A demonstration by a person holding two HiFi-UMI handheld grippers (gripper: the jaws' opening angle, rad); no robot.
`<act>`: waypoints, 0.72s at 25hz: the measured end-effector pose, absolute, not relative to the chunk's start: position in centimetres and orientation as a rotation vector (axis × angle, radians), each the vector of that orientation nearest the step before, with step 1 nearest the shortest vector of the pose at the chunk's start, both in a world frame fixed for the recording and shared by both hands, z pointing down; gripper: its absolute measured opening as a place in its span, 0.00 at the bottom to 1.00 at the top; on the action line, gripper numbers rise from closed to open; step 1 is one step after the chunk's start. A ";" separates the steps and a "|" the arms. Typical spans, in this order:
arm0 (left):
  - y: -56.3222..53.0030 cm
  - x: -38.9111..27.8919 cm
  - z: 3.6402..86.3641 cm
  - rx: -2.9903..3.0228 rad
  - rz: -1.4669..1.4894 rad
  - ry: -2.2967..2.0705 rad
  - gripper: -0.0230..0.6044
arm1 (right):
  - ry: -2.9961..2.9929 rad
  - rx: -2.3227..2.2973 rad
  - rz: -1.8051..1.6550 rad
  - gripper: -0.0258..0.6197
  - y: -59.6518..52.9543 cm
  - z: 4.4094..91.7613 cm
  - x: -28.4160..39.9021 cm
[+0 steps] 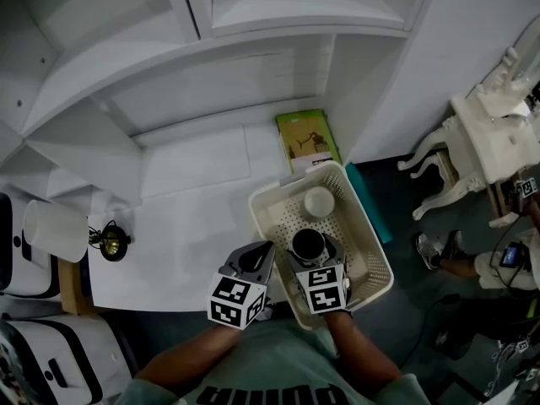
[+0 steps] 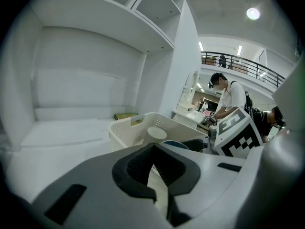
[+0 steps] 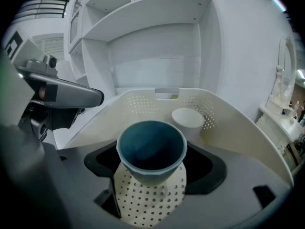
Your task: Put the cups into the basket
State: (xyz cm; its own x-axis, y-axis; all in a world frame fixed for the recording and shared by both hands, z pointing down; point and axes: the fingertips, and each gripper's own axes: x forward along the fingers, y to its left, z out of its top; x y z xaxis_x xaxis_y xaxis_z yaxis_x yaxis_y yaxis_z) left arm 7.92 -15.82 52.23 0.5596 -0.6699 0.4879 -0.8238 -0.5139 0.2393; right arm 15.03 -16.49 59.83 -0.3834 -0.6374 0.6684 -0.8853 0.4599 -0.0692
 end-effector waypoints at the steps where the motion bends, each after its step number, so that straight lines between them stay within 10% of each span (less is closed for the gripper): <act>1: -15.7 7.9 52.3 2.347 0.466 -1.210 0.05 | -2.145 1.256 0.569 0.63 -16.4 59.8 15.0; 18: -14.7 6.8 51.9 2.331 0.390 -1.223 0.05 | -2.146 1.216 0.527 0.63 -15.5 57.2 15.1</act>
State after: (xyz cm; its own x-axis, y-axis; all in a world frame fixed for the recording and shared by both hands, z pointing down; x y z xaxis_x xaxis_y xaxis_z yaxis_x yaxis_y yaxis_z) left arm 6.80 -14.71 51.92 0.5608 -0.6918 0.4549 -0.8274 -0.4882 0.2776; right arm 15.12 -15.46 57.17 -0.3927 -0.6232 0.6763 -0.8655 0.4991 -0.0427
